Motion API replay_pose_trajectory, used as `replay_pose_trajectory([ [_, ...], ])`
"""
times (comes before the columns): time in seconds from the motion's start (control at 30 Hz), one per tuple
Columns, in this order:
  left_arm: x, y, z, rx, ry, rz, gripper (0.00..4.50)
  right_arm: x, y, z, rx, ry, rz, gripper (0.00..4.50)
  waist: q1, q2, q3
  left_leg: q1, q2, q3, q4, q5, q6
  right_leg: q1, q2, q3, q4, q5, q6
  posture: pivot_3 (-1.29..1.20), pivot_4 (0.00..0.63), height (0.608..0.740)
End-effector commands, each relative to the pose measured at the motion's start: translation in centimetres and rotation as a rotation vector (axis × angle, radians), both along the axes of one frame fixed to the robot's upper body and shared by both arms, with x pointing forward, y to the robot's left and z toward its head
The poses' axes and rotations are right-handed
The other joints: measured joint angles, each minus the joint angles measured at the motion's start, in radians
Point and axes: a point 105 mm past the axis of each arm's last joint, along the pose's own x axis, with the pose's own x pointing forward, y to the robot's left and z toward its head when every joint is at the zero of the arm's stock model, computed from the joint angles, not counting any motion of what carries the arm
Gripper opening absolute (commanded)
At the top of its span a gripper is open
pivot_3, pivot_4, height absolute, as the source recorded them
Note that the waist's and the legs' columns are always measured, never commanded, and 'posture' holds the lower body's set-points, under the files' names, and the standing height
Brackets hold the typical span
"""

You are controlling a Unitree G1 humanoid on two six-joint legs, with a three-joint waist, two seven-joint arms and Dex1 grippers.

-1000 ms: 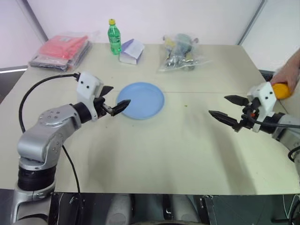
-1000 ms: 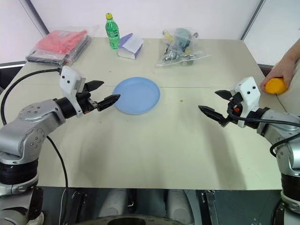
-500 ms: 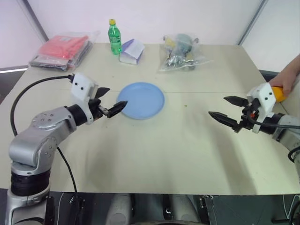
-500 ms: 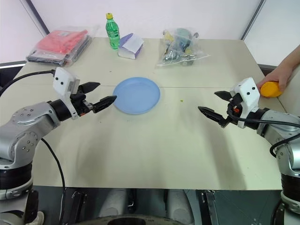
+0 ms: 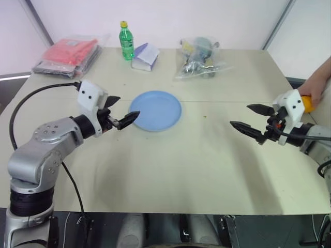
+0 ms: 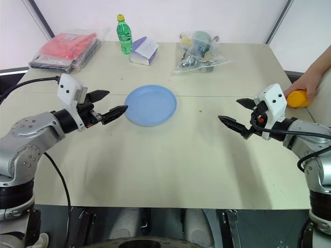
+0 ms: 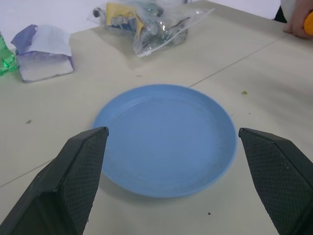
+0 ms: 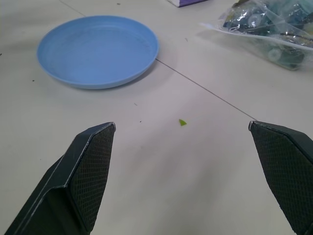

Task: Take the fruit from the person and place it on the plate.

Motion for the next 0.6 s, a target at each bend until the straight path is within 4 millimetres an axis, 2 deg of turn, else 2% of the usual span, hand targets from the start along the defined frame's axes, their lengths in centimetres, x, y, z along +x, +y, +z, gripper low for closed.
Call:
replay_pose_trajectory([
  [0.03,-0.31,-0.12,1.29,0.009,-0.059,-0.01,4.47,-0.19,0.55,0.98,-0.006,-0.043,0.023,4.5,0.0,0.0,0.0,0.0,0.0,0.0,0.0,0.0,0.0,0.0,0.0,0.0,0.0,0.0,0.0,0.0,0.15,0.731],
  [0.6,-0.17,-0.71,1.12,0.006,-0.055,-0.037,4.47,-0.43,0.4,1.34,-0.016,-0.047,0.012,4.5,0.0,0.0,0.0,0.0,0.0,0.0,0.0,0.0,0.0,0.0,0.0,0.0,0.0,0.0,0.0,0.0,0.15,0.731],
])
